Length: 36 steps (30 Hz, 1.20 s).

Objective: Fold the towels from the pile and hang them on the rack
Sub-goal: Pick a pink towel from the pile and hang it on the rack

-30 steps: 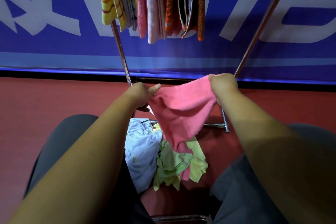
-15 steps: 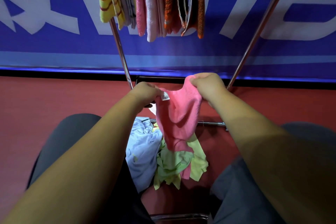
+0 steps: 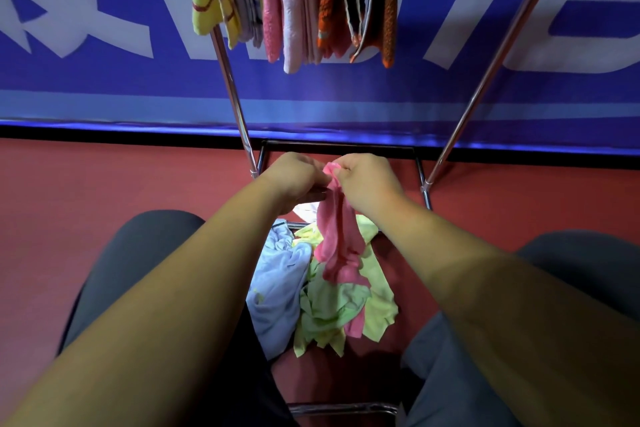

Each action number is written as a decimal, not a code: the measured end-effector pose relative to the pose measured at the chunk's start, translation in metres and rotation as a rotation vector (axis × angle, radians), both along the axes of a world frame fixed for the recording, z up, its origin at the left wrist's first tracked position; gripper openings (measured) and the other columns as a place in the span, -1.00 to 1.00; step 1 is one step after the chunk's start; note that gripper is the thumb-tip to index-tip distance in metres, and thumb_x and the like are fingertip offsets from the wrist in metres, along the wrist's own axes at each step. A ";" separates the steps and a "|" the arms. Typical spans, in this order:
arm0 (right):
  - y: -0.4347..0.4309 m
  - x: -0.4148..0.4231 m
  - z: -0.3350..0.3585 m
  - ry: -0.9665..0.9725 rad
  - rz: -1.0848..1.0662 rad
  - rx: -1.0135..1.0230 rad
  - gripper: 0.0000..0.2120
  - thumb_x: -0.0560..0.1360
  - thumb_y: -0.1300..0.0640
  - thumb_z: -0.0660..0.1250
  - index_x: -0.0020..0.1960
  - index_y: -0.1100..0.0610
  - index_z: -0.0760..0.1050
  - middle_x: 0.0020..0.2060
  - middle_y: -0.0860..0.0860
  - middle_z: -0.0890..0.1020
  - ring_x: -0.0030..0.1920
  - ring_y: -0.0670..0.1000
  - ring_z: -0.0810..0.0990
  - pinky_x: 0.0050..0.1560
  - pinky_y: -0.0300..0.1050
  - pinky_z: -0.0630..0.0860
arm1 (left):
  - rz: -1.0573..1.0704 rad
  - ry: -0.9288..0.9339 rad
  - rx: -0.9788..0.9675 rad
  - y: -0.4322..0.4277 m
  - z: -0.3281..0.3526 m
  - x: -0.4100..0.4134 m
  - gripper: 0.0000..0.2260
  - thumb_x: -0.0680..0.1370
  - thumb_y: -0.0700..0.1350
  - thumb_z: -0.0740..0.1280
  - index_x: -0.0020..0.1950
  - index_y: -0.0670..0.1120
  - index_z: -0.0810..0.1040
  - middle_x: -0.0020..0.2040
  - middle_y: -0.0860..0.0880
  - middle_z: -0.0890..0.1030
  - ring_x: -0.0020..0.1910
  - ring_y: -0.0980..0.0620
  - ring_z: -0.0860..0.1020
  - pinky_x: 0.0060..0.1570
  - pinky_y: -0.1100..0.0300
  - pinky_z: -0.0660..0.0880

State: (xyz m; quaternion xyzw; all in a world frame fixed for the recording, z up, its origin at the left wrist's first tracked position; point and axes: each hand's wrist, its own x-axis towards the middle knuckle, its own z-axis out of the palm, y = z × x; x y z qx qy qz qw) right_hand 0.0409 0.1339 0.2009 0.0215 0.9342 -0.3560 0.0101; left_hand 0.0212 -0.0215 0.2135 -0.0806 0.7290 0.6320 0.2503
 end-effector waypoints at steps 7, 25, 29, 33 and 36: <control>-0.004 0.002 -0.005 -0.004 0.041 0.099 -0.73 0.70 -0.06 0.25 0.04 -0.02 0.71 -0.12 0.03 0.72 -0.11 0.15 0.65 -0.09 -0.04 0.58 | 0.086 0.012 0.047 -0.001 -0.010 -0.005 -0.79 0.53 -0.44 0.46 0.16 -0.34 0.69 0.05 -0.33 0.73 0.06 -0.23 0.74 -0.01 0.09 0.71; -0.005 0.003 -0.004 0.047 0.049 0.191 -0.72 0.67 0.08 0.20 0.16 0.01 0.69 0.01 0.09 0.73 0.04 0.21 0.67 0.02 0.01 0.61 | 0.178 0.059 0.132 0.006 -0.008 0.000 -0.81 0.55 -0.46 0.45 0.00 -0.19 0.61 -0.05 -0.25 0.70 -0.03 -0.12 0.69 0.00 0.13 0.71; -0.006 0.005 -0.003 0.027 0.076 0.110 -0.70 0.61 0.11 0.25 0.23 -0.05 0.68 0.02 0.03 0.74 0.04 0.14 0.66 0.00 -0.04 0.59 | 0.206 0.076 0.127 0.002 -0.007 -0.001 -0.83 0.53 -0.46 0.48 -0.02 -0.23 0.60 -0.09 -0.25 0.69 -0.11 -0.11 0.70 -0.10 0.15 0.72; -0.002 0.004 -0.003 0.033 0.068 0.065 -0.77 0.59 0.11 0.32 0.14 -0.05 0.72 -0.11 -0.02 0.74 -0.05 0.07 0.67 -0.08 -0.05 0.58 | 0.200 0.067 0.141 0.001 -0.007 -0.002 -0.75 0.51 -0.46 0.50 0.15 -0.34 0.60 -0.06 -0.28 0.71 -0.08 -0.15 0.73 -0.14 0.13 0.72; 0.000 0.004 -0.003 0.026 0.052 0.026 -0.83 0.60 0.11 0.37 0.06 0.01 0.74 -0.16 0.00 0.73 -0.08 0.09 0.67 -0.09 -0.04 0.57 | 0.169 0.099 0.077 -0.001 -0.007 -0.004 -0.75 0.49 -0.42 0.54 0.14 -0.31 0.63 -0.12 -0.23 0.73 -0.10 -0.12 0.73 -0.02 0.04 0.72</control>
